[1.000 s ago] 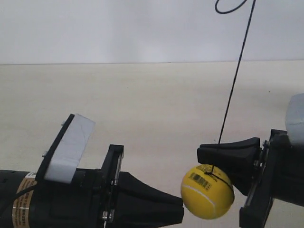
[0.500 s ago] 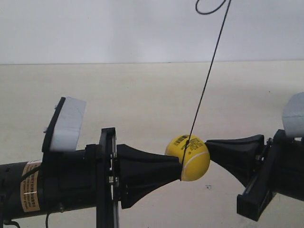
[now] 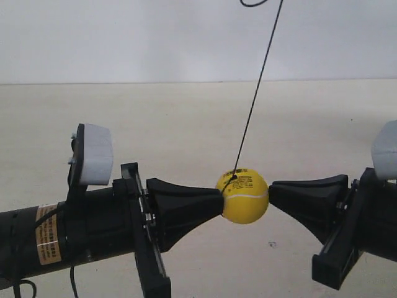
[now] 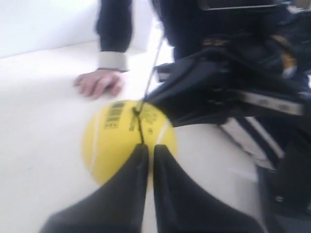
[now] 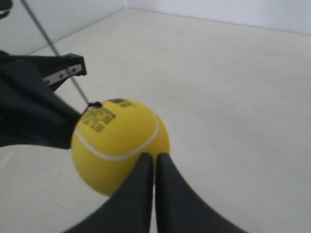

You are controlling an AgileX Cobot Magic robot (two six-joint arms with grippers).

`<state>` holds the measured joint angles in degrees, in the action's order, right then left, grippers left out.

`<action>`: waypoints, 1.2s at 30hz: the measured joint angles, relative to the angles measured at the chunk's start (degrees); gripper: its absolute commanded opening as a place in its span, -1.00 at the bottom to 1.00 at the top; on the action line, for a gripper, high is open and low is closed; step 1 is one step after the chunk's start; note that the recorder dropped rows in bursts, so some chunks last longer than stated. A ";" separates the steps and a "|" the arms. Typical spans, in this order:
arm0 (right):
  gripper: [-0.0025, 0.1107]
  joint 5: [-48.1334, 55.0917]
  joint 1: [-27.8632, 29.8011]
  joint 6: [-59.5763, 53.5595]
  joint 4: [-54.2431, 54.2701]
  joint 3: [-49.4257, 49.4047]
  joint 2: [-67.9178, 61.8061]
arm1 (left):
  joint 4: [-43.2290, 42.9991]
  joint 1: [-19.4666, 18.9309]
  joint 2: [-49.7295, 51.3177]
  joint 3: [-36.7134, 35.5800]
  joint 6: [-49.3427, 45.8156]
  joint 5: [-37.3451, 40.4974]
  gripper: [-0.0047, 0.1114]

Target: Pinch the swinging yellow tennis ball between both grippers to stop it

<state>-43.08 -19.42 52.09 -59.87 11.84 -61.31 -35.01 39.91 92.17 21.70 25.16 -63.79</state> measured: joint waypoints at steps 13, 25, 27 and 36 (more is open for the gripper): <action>-0.96 -6.66 -0.51 0.23 -3.69 0.00 0.00 | 1.63 0.00 0.13 0.11 -0.38 1.17 -0.84; -0.96 8.75 -0.51 -0.61 3.88 0.00 0.00 | 0.10 0.00 0.13 0.11 -0.38 1.28 -0.84; -0.96 8.86 -0.51 -0.61 4.10 0.00 0.00 | -0.15 0.00 0.13 0.11 -0.38 1.28 -0.84; -0.96 8.41 -0.51 -0.61 4.41 0.00 0.00 | -0.52 0.00 0.13 0.11 -0.38 3.66 -0.84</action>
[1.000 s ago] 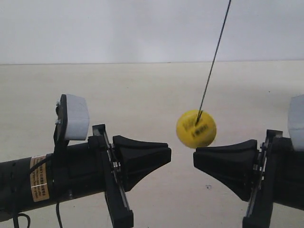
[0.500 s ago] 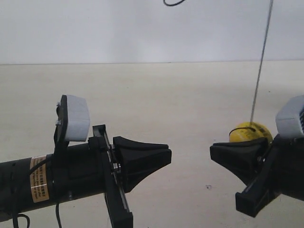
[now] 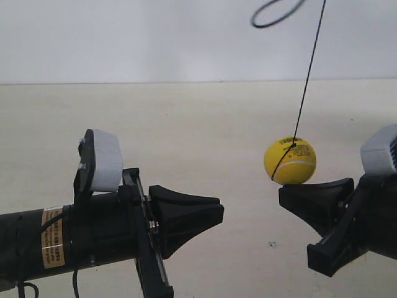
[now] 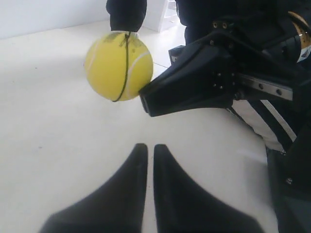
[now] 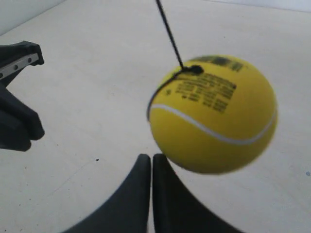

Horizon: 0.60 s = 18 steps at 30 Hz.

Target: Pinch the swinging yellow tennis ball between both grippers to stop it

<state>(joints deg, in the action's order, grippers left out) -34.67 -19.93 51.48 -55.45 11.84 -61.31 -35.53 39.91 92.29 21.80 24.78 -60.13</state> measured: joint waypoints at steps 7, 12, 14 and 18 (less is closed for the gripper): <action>-0.96 -0.69 0.00 0.00 -0.34 0.00 0.00 | -0.13 0.00 0.00 0.00 0.00 0.00 -0.84; -0.96 -12.96 0.00 3.05 -7.90 0.00 0.00 | -1.85 0.00 0.00 0.00 0.00 -3.29 -0.84; -0.96 -13.48 0.00 3.19 -8.80 0.00 0.00 | -2.57 0.00 0.00 0.00 0.00 -5.63 -0.84; -0.96 -13.48 0.00 3.19 -8.79 0.00 0.00 | -3.07 0.00 0.00 0.00 0.00 -4.74 -0.84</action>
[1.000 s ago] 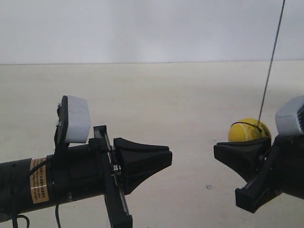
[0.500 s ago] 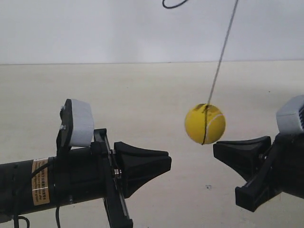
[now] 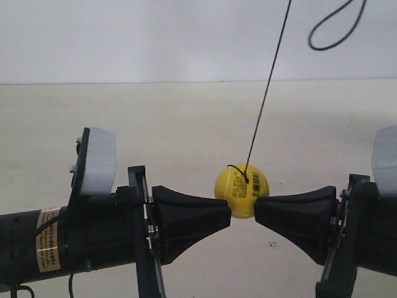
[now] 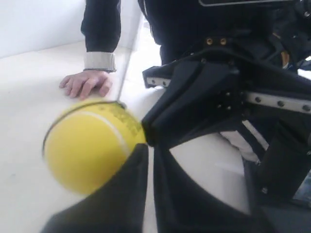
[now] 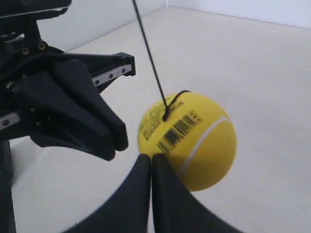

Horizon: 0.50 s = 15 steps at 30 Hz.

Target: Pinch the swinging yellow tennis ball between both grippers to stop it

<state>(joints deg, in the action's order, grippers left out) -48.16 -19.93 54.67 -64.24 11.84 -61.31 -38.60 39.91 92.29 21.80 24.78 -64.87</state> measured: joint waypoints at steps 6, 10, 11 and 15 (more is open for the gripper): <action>-0.96 2.36 0.00 -0.84 0.50 0.00 0.00 | 0.00 0.00 0.00 0.00 0.00 7.35 -0.84; -0.96 5.33 0.00 -1.12 1.93 0.00 0.00 | 0.10 0.00 0.00 0.00 0.00 6.15 -0.84; -0.96 6.98 0.00 -1.22 2.90 0.00 0.00 | 0.10 0.00 0.00 0.00 0.00 5.34 -0.84; -0.96 16.17 0.00 -2.19 8.33 0.00 0.00 | 0.35 0.00 0.00 0.00 0.00 4.74 -0.84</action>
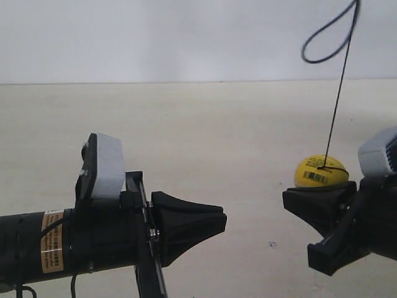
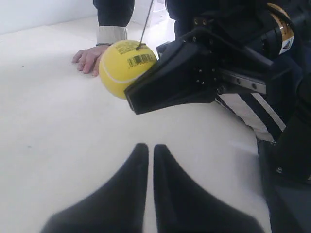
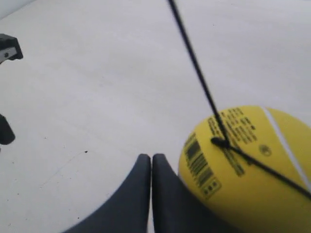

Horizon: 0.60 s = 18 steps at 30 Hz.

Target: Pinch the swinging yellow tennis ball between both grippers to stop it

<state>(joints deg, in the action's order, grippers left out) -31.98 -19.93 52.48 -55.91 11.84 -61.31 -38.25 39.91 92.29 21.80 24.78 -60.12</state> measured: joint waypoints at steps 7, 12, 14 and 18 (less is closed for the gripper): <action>-0.96 6.12 0.00 -1.40 3.69 0.00 0.00 | 0.73 0.00 0.00 0.00 0.00 0.00 -0.84; -0.96 7.60 0.00 -1.40 4.30 0.00 0.00 | 0.73 0.00 0.00 0.00 0.00 0.00 -0.84; -0.96 6.74 0.00 -1.40 4.30 0.00 0.00 | 0.84 0.00 0.00 0.00 0.00 0.00 -0.84; -0.96 0.07 0.00 -1.07 2.38 0.00 0.00 | 0.84 0.00 0.00 0.00 0.00 0.00 -0.84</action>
<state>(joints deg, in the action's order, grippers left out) -31.91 -19.93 51.41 -53.53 11.84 -61.31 -37.40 39.91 92.29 21.80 24.78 -60.12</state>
